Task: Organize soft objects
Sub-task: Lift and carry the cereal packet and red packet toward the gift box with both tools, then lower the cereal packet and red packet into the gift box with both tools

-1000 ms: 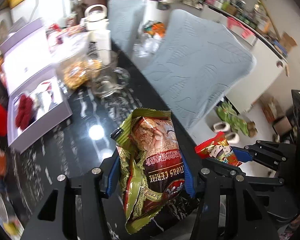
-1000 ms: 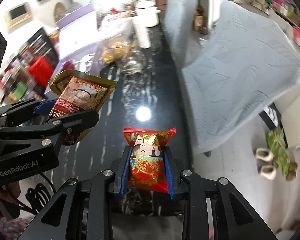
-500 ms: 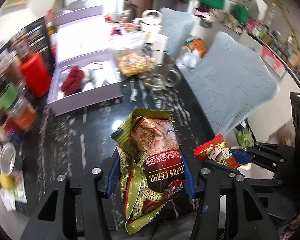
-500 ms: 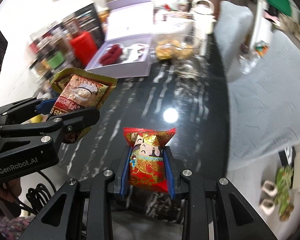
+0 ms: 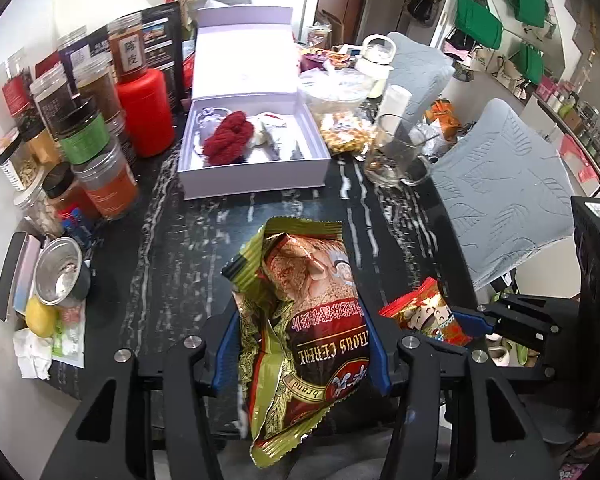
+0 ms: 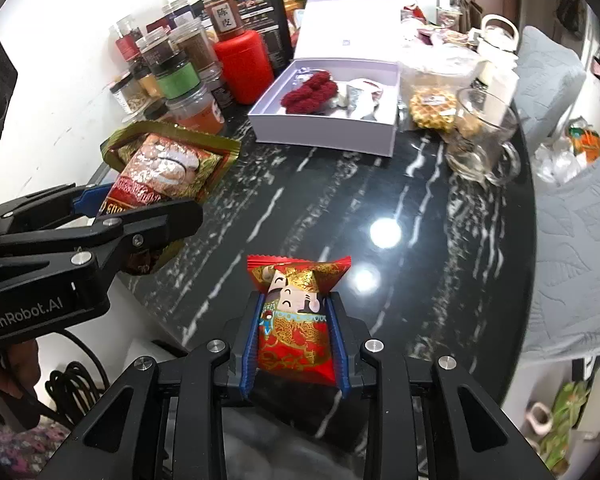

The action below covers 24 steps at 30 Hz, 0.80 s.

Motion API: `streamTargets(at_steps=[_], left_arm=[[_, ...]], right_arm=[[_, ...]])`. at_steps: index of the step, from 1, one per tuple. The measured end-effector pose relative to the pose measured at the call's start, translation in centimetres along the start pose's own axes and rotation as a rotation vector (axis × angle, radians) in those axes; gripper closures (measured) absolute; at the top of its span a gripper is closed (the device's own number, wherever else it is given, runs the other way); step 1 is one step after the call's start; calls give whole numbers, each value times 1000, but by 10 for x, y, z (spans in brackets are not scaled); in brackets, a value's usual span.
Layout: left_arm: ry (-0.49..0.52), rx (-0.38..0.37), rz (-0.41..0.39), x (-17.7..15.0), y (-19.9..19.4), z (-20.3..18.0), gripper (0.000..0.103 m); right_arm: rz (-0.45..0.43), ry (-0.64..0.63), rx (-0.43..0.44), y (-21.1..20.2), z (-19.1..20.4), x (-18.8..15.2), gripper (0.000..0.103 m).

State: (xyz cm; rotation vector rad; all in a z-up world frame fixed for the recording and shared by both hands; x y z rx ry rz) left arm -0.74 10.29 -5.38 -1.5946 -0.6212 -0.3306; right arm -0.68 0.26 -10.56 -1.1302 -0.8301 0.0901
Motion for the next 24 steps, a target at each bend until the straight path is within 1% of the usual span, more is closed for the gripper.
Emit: streamTargets(at_steps=[7,19,24], left_arm=[[-6,0,28,11,5,37,51],[34,-68,74,49,29,80,51],[32,-94,63,68,32,93,51]], right_arm=[[12,20,-11,17,21,25,73],[31,74,-60,42,33,69,73],[12,74,-79,45,34,93,73]])
Point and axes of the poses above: each gripper's, at about its wrist camera, not at the fingertips, and y roughly the way its jaws point, z to its left, x to its top, the point moved 2 cm from there along y, roughly the way its jaws point, and after that the axes turned 1 degree about -z, right-handed, at the moved point
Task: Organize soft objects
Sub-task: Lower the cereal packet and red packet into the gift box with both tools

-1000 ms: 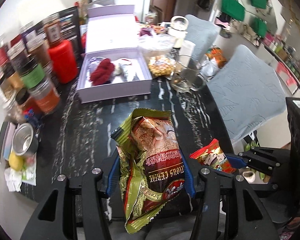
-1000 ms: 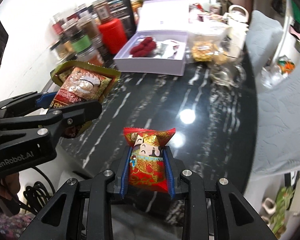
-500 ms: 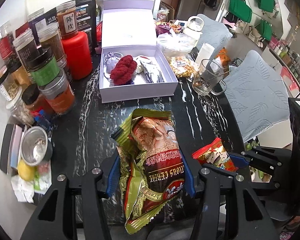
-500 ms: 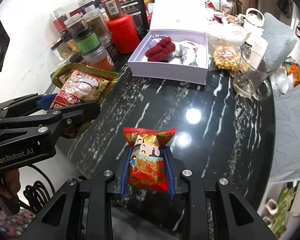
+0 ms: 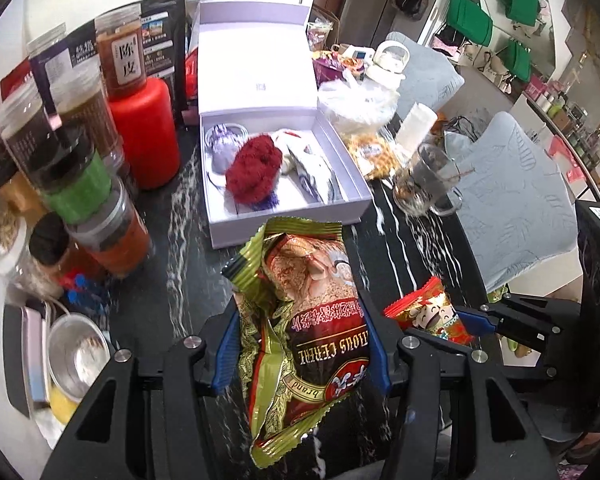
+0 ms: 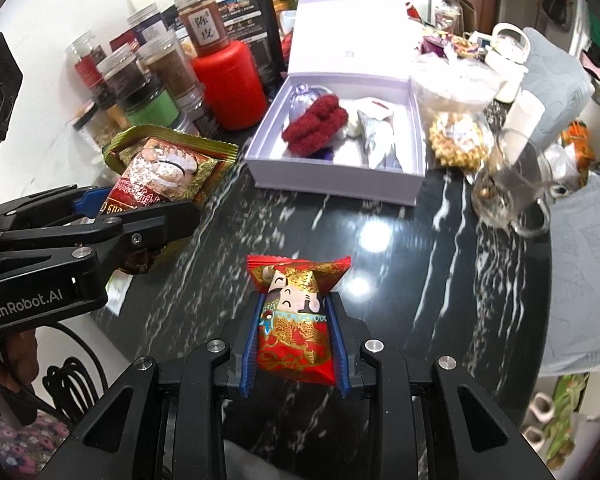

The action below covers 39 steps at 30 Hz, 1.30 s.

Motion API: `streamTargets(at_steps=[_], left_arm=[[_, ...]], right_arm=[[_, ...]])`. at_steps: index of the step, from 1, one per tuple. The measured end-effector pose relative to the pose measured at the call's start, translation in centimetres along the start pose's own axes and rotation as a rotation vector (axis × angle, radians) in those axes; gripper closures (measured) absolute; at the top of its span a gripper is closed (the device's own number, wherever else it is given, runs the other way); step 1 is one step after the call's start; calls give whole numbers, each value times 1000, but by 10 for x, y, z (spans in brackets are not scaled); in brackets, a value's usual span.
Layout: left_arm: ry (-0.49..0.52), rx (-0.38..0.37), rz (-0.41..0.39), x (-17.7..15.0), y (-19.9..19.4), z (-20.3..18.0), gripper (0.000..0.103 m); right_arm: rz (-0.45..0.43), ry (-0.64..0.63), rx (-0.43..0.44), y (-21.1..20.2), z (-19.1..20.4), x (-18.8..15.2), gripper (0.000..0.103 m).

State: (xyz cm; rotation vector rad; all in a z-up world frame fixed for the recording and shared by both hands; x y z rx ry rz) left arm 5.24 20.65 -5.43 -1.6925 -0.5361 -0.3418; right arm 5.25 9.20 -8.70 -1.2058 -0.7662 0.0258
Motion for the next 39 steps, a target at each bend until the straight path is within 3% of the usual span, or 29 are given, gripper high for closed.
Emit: streamTargets(at_steps=[16,28,39], left_arm=[[32,-31,-26,78,17,32,51],[51,-80,-35,138,42,44,51],[48,-76,-56,181,65,54,51]], right_arm=[[-58,23,-50,9,-16,83,73],[-46,55,-78,29,-37,133,73],[-84,41,-100,42,-52,182,73]])
Point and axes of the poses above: each gripper's, at about its wrist camera, not at the fingertips, and y roughly the way its jaws point, z to its left, x to its top, the point moved 2 cm from there along y, roughly the way its jaws point, and after that the axes turned 1 degree about -z, right-handed, at the moved point
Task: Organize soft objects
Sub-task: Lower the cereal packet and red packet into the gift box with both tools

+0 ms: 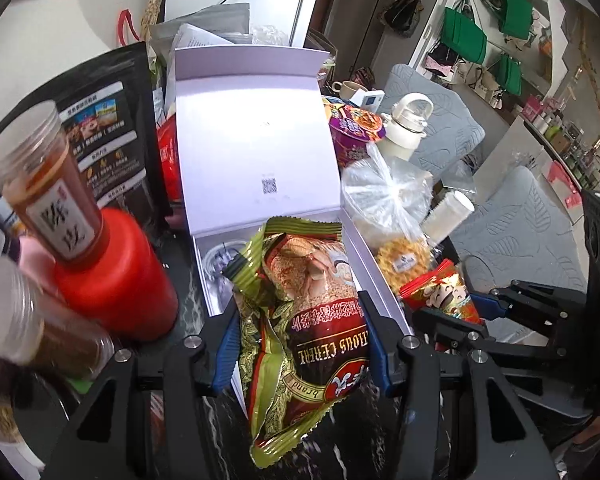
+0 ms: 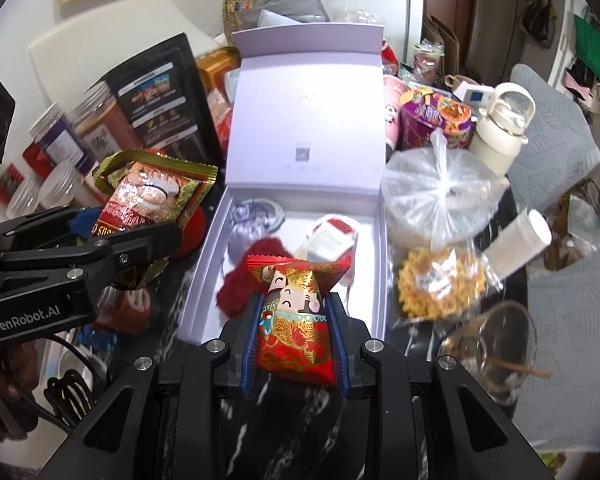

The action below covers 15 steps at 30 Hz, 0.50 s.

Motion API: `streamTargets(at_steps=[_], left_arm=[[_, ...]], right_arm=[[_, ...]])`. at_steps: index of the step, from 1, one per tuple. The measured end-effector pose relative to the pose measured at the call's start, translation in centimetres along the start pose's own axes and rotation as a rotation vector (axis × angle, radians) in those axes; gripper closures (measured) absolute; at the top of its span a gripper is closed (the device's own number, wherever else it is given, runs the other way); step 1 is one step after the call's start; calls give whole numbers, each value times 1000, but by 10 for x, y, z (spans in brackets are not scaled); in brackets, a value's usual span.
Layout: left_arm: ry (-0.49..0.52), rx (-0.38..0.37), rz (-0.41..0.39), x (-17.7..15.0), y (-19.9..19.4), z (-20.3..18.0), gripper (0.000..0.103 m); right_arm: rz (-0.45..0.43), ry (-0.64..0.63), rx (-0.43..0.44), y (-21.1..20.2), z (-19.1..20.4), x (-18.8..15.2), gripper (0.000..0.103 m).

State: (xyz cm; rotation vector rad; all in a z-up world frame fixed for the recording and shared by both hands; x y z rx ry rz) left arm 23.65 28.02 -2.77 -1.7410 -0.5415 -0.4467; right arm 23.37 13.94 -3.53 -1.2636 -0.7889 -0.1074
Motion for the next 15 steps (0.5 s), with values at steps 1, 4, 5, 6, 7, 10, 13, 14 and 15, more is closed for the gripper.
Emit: streamTargets(at_steps=[1,4,5,6,7,10,13,14,15], left_arm=[[4,6,-2,4,2,1,51],[12,23,-9,13,8,4,51],[14,25,-11,16,9,5,51],[17,30,-16,19,11,6,51],[20,36,-20,22,13,7,51],[27,52,-22,28,22,11,51],[32,68,-11,29,34,15,51],[32,70,-7,29,37,16,51],[32,73,1,28,41,17,51]], right_arm=[[-4,-2,-3,2,-1,4,73],[-18,-4,-6,7,-4,17,73],[-22,-3,-8,8,-5,20,73],[-25,-3,-10,10,-6,23,73],[-29,-2,-12,12,-7,26,73],[-33,5,-12,22,-9,32,73],[-26,12,-12,33,-11,34,73],[-22,15,-7,37,-12,34,73],[-14,17,-3,42,-12,33,73]])
Point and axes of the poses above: each gripper's, at about its wrist camera, not at the fingertips, and y roughly the way its jaws point, z to its left, x to its top, the point moved 2 cm from there along y, roughly the way its jaws point, and after that the axes turned 1 degree about -z, right-handed, at the moved point
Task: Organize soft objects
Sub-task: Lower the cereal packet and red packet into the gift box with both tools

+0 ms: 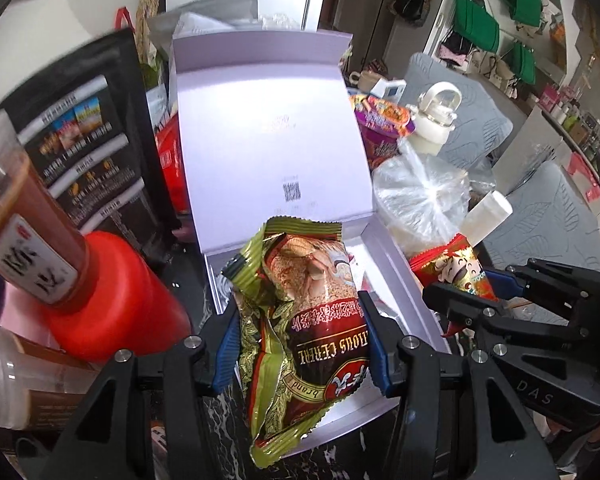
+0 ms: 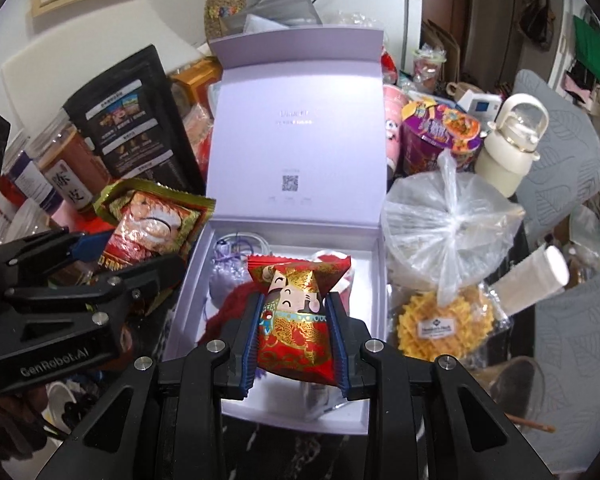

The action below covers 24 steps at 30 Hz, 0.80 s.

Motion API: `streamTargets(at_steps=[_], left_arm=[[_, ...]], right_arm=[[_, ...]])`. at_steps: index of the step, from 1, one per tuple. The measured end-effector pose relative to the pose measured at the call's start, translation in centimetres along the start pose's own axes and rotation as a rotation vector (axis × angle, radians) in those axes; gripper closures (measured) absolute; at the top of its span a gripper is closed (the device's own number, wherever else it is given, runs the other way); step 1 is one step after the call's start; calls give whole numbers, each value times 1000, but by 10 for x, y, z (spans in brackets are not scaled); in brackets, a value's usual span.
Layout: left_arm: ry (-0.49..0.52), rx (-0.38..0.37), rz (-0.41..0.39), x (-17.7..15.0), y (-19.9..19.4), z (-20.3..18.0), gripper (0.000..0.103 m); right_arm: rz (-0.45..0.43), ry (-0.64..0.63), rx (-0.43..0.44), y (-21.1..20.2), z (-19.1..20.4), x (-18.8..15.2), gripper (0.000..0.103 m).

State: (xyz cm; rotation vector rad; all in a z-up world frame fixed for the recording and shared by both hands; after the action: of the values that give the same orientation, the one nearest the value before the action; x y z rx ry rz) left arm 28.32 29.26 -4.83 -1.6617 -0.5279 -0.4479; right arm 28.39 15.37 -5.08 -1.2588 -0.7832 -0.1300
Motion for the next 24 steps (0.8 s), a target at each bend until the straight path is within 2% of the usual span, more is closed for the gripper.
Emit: streamTargets(at_steps=[10,24], left_arm=[[-7,2,105,-25,43,4,51],[-59,-6,249,-63,82,4,51]], right_arm=[[92,23,11,36,-6,-22,73],[218,52,38,71,-8,-57,73]])
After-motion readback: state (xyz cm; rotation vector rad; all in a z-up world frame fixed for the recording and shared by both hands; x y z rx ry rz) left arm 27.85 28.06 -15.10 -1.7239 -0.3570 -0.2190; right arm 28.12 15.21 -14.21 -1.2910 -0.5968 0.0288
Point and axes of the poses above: each gripper's, at about its wrist camera, not at the fingertips, and y roughly the way its jaws point, z to its left, x to its top, the point moved 2 cm from there along y, roughly the way its jaws point, and after that the axes turned 1 degree about -z, right-handed, at the moved point
